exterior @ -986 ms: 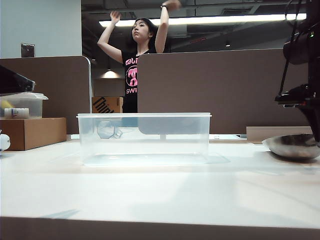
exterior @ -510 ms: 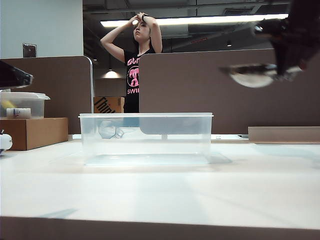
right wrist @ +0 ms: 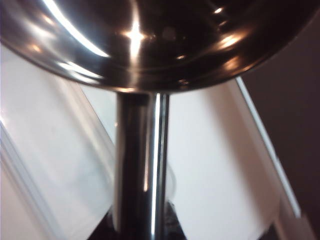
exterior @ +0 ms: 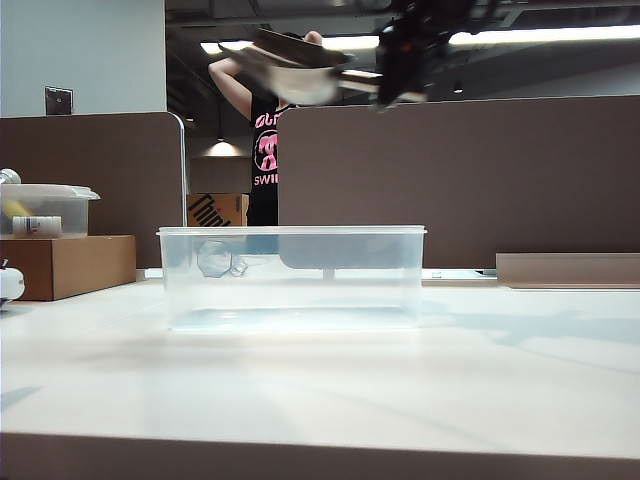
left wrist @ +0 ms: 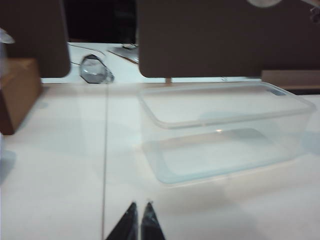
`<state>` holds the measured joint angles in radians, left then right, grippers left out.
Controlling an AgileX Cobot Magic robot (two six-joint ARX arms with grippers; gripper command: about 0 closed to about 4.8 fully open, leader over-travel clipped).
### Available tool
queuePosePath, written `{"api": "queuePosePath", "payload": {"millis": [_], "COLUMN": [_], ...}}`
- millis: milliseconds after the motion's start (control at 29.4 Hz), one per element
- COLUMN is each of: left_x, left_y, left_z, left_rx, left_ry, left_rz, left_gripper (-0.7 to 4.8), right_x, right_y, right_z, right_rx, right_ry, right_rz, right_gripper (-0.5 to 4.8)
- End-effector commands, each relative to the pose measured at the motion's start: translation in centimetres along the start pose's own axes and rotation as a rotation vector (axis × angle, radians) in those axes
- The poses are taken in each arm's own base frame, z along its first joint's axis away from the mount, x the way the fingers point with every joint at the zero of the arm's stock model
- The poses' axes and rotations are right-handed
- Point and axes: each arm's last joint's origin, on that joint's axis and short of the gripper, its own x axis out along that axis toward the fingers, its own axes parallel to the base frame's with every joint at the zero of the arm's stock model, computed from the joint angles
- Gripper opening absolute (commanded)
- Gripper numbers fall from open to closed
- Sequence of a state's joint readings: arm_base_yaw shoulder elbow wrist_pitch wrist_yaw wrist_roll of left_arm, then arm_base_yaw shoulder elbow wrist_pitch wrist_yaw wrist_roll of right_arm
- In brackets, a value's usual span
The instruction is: Pick up the metal ice scoop from the table and place it inside the transparent plastic box.
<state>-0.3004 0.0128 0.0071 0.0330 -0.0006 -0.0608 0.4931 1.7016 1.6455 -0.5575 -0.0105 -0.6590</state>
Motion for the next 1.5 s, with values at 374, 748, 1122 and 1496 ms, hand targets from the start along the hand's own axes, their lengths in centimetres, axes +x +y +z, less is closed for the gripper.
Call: {"api": "queuePosePath", "payload": {"millis": [374, 748, 1122, 1496], "left_x": [-0.1, -0.1, -0.1, -0.1], "left_y": [1.0, 1.0, 1.0, 1.0], "left_z": [0.2, 0.2, 0.2, 0.2], "left_rx": [0.004, 0.004, 0.004, 0.004], "left_ry": [-0.022, -0.021, -0.021, -0.021], "left_rz": [0.101, 0.101, 0.101, 0.101], "left_gripper": [0.21, 0.21, 0.21, 0.21], "right_x": [9.2, 11.3, 11.5, 6.5], "right_y": [2.5, 3.2, 3.1, 0.7], "right_z": [-2.5, -4.0, -4.2, -1.1], "right_rx": [-0.277, -0.334, -0.335, -0.126], "right_ry": [0.116, 0.200, 0.267, 0.131], "right_rz": [0.073, 0.097, 0.038, -0.152], "right_gripper": [-0.05, -0.05, 1.42, 0.53]}}
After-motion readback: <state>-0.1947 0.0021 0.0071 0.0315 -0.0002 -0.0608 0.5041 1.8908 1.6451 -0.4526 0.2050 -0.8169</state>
